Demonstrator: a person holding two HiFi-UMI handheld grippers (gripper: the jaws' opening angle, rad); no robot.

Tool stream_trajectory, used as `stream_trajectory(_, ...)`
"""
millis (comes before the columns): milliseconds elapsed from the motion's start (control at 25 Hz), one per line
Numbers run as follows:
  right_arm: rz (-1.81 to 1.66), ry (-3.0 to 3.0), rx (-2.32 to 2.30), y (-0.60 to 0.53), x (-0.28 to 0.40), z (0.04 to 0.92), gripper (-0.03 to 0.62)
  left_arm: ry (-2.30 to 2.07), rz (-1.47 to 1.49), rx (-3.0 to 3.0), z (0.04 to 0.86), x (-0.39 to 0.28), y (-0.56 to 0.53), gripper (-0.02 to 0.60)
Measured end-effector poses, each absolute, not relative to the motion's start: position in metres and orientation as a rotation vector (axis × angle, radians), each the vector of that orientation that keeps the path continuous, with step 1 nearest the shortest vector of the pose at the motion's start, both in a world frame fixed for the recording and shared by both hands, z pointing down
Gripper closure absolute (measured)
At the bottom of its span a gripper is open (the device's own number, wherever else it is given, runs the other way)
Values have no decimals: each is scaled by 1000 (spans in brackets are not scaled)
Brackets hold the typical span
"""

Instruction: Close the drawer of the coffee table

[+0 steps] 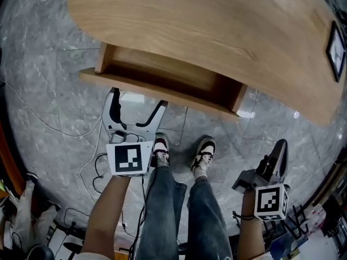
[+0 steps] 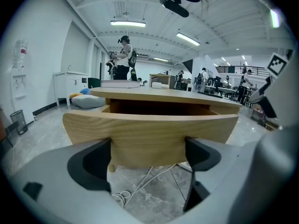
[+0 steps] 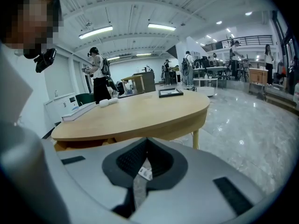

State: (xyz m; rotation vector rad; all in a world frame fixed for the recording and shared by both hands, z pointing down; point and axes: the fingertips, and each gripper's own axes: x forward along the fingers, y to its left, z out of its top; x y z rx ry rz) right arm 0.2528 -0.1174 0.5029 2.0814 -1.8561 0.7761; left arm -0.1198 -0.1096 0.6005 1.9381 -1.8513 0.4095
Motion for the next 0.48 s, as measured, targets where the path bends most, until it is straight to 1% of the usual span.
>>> stream_trajectory(480, 805, -1808, 2152, -118, 272, 504, 594, -1866, 434, 1977, 602, -120, -152, 83)
